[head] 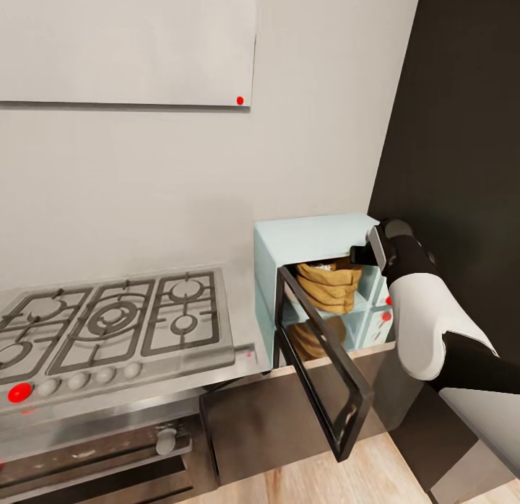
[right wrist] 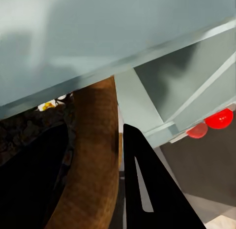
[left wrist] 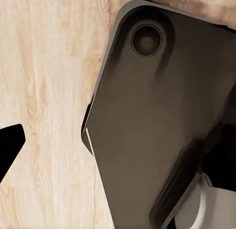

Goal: In the kitchen, take the popcorn bag from the countertop, put it into the microwave, and heat it until the popcorn is cooked so the cooked popcorn ends up inside the bag.

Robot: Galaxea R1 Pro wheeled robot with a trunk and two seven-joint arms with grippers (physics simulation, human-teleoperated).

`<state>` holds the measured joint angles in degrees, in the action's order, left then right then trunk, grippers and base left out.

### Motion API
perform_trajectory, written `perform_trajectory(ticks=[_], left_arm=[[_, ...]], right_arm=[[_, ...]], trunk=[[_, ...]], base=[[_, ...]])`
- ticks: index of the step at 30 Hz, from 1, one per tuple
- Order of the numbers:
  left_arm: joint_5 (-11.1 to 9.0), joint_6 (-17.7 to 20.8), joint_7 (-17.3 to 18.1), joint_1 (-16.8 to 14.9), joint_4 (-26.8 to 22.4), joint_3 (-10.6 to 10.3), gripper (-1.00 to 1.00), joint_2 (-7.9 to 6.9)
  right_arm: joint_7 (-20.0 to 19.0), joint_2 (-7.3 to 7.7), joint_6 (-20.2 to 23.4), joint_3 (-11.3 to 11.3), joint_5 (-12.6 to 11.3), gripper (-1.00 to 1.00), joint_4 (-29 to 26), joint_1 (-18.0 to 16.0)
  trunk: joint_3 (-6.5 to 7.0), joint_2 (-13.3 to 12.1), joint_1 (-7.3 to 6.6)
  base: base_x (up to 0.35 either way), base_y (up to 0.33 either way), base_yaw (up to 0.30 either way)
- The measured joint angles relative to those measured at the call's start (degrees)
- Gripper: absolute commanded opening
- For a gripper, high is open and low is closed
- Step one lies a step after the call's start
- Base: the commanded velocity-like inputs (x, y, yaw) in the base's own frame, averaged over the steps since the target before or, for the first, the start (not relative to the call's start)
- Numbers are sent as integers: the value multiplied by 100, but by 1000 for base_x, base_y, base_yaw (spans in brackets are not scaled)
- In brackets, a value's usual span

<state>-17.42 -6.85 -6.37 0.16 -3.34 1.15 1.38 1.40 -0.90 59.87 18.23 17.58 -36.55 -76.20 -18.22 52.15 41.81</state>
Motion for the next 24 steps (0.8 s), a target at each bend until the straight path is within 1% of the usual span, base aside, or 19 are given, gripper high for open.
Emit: perform_trajectory(ticks=[12,13,14,16,21,24], left_arm=[[0,0,0,0,0,0,100,1],[0,0,0,0,0,0,100,1],[0,-3,0,1,1,0,100,1],[0,0,0,2,-2,1,100,1],[0,1,2,1,-2,2,100,1],[0,1,2,1,-2,1,100,1]], right_arm=[[-1,0,-1,7,-8,-100,-1,2],[-4,0,-1,8,-6,100,-3,1],[-3,0,0,5,30,100,-142,-3],[12,2,1,11,191,100,-139,-2],[6,0,-2,25,103,100,-206,45],[4,-2,-2,12,114,100,-207,46]], trunk=[[0,0,0],[0,0,0],[2,2,-1],[1,2,-1],[0,2,-1],[0,2,-1]], base=[[1,0,0],[0,0,0],[0,0,0],[0,0,0],[0,0,0],[0,0,0]])
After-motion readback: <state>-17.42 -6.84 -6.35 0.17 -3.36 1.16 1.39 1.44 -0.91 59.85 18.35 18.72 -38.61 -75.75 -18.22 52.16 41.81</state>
